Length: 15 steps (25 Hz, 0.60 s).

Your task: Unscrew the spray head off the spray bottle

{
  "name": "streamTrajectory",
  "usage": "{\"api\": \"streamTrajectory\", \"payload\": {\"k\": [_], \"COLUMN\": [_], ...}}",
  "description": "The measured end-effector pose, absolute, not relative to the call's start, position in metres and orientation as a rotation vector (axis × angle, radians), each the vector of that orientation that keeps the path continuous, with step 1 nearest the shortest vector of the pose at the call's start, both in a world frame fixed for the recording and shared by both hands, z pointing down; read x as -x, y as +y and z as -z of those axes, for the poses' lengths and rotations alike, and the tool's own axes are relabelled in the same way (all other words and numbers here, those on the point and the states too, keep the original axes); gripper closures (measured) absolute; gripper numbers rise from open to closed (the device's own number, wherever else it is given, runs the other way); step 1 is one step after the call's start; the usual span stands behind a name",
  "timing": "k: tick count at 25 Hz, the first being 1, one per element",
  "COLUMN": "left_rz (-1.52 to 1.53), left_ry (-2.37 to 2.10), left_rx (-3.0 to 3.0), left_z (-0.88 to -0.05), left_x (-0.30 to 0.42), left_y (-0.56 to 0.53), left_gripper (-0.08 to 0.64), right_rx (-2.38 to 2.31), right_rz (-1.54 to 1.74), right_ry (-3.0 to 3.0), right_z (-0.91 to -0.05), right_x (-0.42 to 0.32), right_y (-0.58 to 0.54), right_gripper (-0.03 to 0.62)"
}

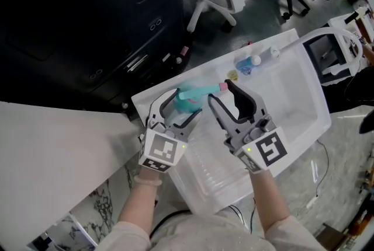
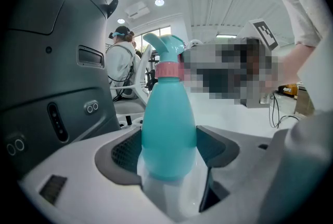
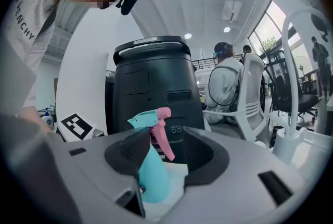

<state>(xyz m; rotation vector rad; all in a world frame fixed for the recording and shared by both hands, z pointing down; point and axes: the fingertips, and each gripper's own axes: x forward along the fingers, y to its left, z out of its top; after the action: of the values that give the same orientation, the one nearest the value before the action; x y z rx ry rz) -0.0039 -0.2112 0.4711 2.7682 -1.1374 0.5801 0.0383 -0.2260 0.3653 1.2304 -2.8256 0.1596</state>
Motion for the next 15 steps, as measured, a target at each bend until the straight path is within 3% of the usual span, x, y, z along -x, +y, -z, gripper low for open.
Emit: {"api": "streamTrajectory", "payload": {"k": [9, 15], "left_rz": [-0.588, -0.587], "left_ry": [-1.134, -1.135], "left_rx": [-2.768, -2.766], "left_z": [-0.472, -0.472], "left_x": [0.004, 0.004], "left_y": [-0.211, -0.211], "left_gripper": [0.227, 0.227], "right_rx": [-1.271, -1.184], "right_rz": [-0.109, -0.281], "right_ry": [-2.784, -2.798], "right_z": [-0.366, -0.386], "right_x": [-0.04, -0.012], "right_y": [-0.203, -0.188], "right_gripper": [0.4, 0.42]}}
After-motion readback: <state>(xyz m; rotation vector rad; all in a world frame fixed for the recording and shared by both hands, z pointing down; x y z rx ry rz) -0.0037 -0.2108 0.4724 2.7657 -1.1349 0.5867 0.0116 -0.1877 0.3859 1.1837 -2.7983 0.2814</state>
